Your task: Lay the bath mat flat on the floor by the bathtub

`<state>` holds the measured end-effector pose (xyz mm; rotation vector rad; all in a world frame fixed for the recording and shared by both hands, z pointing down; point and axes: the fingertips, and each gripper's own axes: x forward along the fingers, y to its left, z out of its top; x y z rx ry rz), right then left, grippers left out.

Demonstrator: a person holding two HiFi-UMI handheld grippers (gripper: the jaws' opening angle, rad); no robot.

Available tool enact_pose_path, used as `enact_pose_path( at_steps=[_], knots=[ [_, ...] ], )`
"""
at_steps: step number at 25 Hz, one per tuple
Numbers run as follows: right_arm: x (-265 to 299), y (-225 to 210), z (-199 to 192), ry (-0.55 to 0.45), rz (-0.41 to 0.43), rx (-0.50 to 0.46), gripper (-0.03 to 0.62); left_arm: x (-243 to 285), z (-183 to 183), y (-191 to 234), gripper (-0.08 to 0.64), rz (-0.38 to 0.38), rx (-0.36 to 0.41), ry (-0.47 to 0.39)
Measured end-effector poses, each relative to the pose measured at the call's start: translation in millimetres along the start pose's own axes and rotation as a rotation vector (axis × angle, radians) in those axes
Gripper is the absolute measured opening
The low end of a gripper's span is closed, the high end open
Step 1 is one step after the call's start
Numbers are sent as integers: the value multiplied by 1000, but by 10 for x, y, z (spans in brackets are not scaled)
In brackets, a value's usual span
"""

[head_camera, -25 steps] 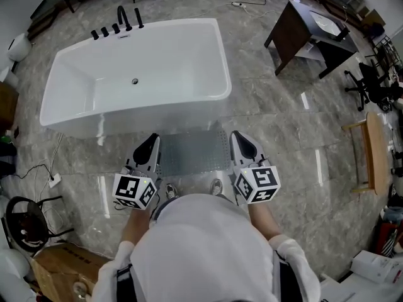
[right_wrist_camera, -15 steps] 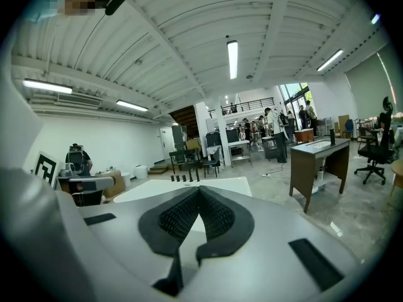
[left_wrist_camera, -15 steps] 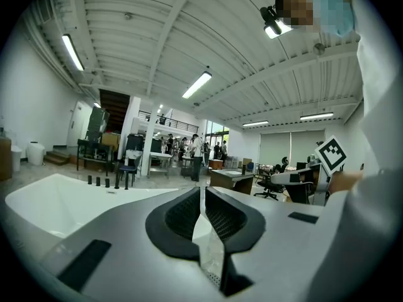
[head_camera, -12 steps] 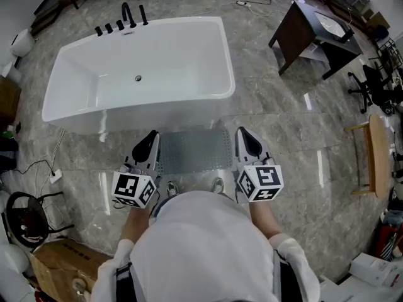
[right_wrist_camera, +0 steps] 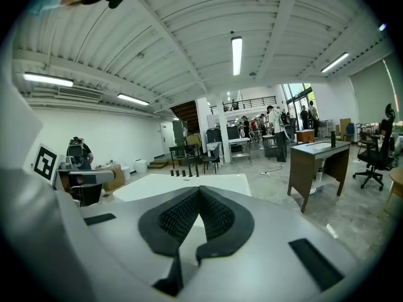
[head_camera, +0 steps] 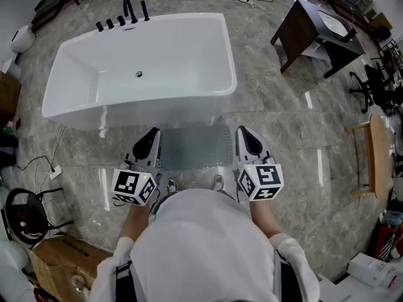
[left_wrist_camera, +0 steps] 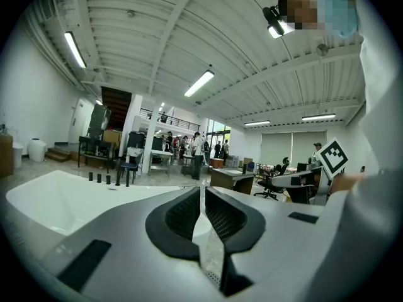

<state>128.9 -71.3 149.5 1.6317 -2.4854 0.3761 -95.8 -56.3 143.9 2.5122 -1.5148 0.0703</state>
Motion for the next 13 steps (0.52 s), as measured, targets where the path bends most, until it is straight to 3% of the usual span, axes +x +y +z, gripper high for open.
enact_pose_path(
  at_steps=[13],
  knots=[
    [11, -4, -48, 18, 5, -8, 29, 28, -55, 11, 49, 1, -9, 15]
  ],
)
